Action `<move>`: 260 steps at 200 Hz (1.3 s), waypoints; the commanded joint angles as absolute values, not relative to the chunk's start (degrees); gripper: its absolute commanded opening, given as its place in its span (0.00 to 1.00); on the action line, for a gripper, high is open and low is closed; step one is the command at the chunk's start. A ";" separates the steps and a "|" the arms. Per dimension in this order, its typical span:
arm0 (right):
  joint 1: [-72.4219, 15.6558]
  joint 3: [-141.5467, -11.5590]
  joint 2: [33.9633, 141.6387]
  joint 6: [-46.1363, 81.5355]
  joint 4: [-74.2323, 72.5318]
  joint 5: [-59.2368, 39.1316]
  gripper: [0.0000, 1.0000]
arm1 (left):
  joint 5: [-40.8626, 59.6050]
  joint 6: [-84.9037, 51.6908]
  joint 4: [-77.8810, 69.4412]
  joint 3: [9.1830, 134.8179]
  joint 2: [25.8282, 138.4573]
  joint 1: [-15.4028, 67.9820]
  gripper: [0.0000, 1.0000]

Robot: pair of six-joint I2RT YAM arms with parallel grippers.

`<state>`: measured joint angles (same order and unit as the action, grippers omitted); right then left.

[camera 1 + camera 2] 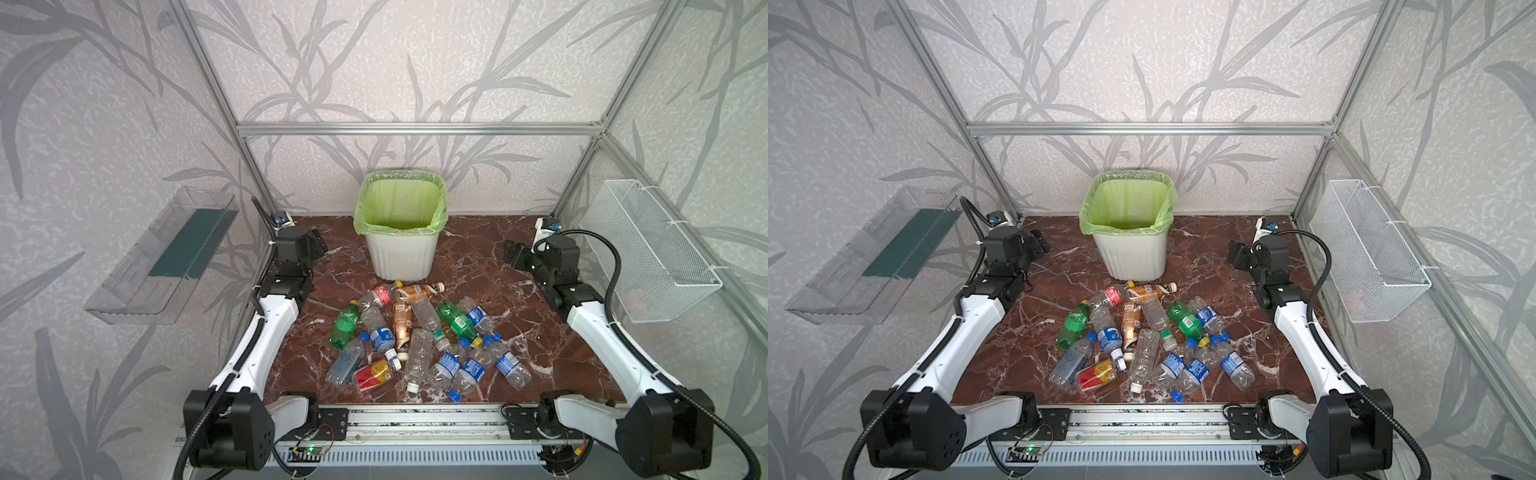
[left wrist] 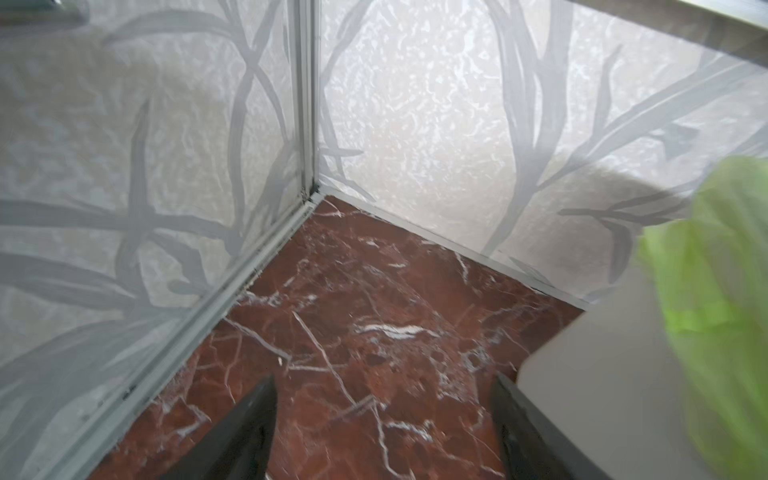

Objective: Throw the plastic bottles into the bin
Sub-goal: 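Lower both grippers toward the bottle pile while the right grasps a clear blue-capped bottle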

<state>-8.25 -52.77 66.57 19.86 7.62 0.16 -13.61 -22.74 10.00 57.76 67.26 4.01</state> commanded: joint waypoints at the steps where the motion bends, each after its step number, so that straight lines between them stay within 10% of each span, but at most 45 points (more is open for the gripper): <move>1: -13.05 -55.22 62.63 25.09 32.45 1.93 0.82 | -8.63 -29.66 28.61 57.78 64.26 8.83 0.80; 86: -27.39 -45.09 49.59 39.15 57.00 5.91 0.79 | -8.11 -31.17 45.38 48.22 45.19 17.07 0.81; 260: -29.53 -40.14 64.63 41.85 56.85 3.91 0.95 | -4.90 -32.54 45.10 47.91 46.69 17.13 0.82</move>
